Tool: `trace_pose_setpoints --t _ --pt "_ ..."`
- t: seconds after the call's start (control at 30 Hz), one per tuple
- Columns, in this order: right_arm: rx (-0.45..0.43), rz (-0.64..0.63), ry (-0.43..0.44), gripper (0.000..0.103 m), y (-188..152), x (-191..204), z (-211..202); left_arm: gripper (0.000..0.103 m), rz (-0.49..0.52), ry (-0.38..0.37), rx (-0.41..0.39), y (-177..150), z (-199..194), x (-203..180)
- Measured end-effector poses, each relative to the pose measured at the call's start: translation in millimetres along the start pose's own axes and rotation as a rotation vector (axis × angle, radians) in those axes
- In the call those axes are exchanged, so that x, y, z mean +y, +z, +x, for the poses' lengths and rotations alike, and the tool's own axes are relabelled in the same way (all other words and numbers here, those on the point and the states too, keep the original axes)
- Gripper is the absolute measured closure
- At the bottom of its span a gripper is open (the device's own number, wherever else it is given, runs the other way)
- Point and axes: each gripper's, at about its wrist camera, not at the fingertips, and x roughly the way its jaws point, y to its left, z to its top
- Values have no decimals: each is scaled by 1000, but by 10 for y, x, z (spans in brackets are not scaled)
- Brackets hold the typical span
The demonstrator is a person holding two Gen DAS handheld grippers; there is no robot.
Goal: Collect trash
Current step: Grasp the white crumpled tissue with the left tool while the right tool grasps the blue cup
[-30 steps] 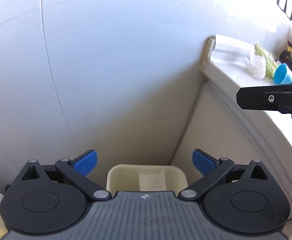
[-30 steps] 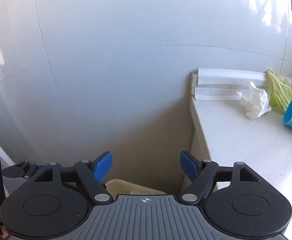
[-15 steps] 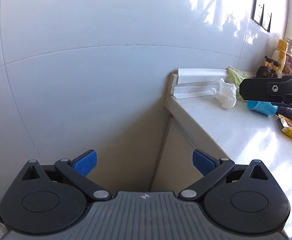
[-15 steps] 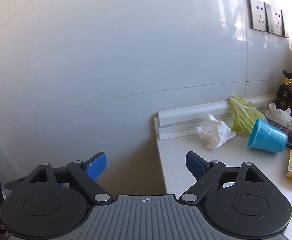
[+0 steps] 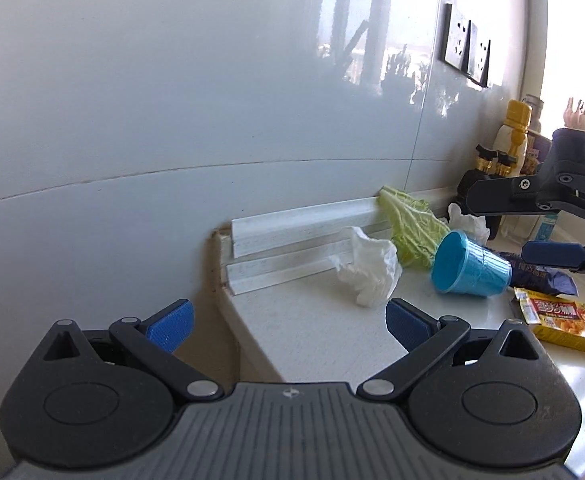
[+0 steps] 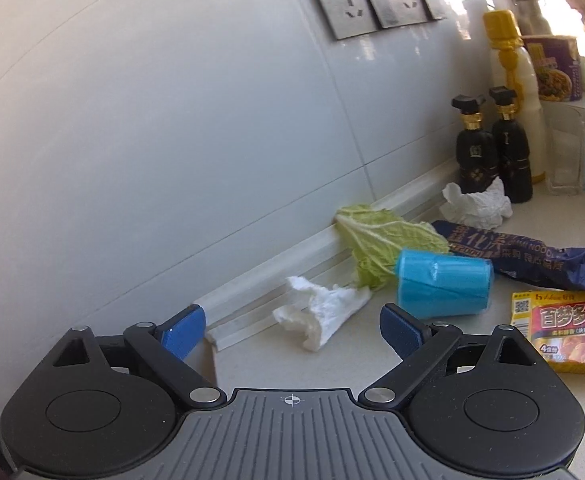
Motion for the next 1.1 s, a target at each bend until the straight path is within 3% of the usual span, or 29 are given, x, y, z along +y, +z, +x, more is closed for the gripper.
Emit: trace_pose_setpoints --t 0.23,0.37,0.47,0.63,0.77,0.93,1.1 --pt "-71 83 -119 7 148 -418 228 2 41 -65 -26 54 314 -166" --pt "-87 122 -132 7 81 -649 362 5 15 -100 -17 71 483 -194" --pt "-82 117 -194 7 63 -727 435 7 7 -102 -18 72 585 -219" --pt "-80 135 -143 7 17 -840 503 13 -27 -135 -19 60 761 -274" --pt "-99 101 -147 7 -31 -852 558 29 -42 -167 25 77 878 -322" --pt "-101 131 -206 7 -51 -941 576 33 -59 -145 34 90 893 -373" --pt "-97 182 -157 7 -52 -1037 562 44 -58 -119 90 52 977 -458"
